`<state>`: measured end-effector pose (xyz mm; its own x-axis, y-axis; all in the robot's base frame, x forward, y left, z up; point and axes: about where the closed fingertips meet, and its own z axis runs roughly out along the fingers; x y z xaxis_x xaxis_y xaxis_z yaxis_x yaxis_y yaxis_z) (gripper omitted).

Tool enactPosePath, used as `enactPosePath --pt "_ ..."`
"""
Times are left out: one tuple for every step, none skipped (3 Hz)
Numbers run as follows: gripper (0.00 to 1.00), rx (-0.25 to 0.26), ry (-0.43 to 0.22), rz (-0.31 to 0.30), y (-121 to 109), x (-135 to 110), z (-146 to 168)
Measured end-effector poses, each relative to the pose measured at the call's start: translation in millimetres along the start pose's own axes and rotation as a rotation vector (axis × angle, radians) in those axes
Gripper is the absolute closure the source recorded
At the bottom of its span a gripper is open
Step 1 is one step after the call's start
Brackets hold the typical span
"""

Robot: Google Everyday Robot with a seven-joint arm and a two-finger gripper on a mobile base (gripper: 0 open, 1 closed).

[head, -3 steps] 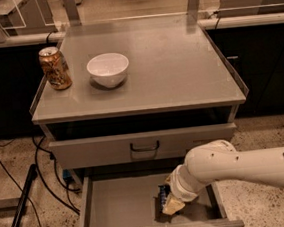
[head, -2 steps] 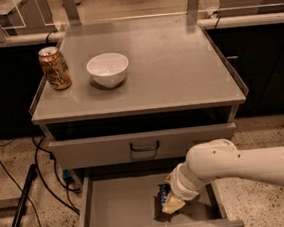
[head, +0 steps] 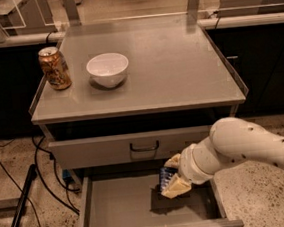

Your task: Pick rxbar blueberry from middle drawer and place on counter

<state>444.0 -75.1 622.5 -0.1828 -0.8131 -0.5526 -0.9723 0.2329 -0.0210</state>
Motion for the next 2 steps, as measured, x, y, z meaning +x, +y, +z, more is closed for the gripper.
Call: enactPosePath --pt "1.0 0.05 -0.045 0.017 2.1 -44.6 -81.2" --pt "1.0 0.049 -0.046 0.017 1.9 -44.3 -80.2"
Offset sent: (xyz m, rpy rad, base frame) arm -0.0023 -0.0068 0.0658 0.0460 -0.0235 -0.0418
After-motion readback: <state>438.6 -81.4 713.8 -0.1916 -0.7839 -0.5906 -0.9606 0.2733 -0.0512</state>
